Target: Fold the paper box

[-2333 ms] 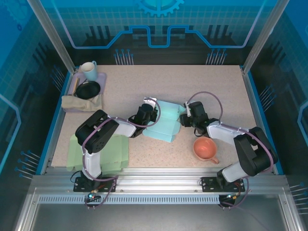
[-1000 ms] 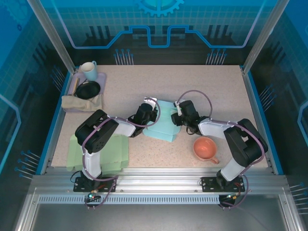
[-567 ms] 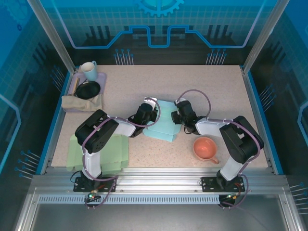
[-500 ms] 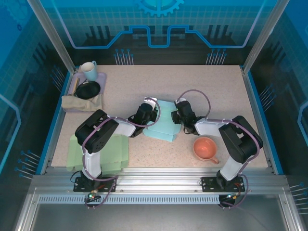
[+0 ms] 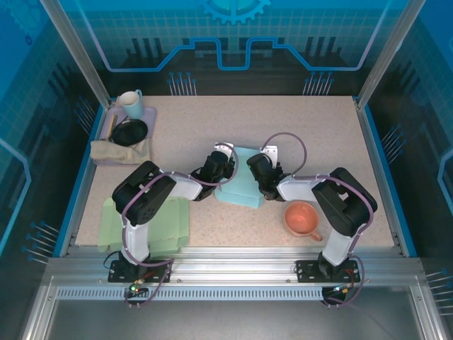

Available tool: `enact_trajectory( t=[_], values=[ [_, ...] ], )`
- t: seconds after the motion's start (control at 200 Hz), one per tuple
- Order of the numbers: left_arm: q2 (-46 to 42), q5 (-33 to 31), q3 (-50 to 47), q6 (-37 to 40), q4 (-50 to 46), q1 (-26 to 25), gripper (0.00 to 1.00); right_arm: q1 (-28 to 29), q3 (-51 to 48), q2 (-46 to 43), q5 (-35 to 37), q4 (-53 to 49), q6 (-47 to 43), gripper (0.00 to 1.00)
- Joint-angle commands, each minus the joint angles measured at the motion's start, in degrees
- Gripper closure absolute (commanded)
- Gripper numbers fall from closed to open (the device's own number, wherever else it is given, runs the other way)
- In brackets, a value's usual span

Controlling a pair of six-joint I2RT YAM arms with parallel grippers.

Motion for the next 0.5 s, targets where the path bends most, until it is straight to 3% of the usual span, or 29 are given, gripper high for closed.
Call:
enact_trajectory(
  t=[0.0, 0.34, 0.495],
  values=[
    [2.4, -1.6, -0.8, -0.7, -7.7, 0.5, 1.00, 0.0, 2.2, 0.7, 13.0, -6.4, 6.3, 0.63],
    [2.4, -1.6, -0.6, -0.8, -8.1, 0.3, 1.00, 0.2, 7.2, 2.5, 19.6, -16.2, 12.9, 0.63],
    [2.5, -1.5, -0.3, -0.5, -8.5, 0.4, 1.00, 0.2, 9.2, 3.4, 18.7, -18.0, 12.6, 0.63]
  ],
)
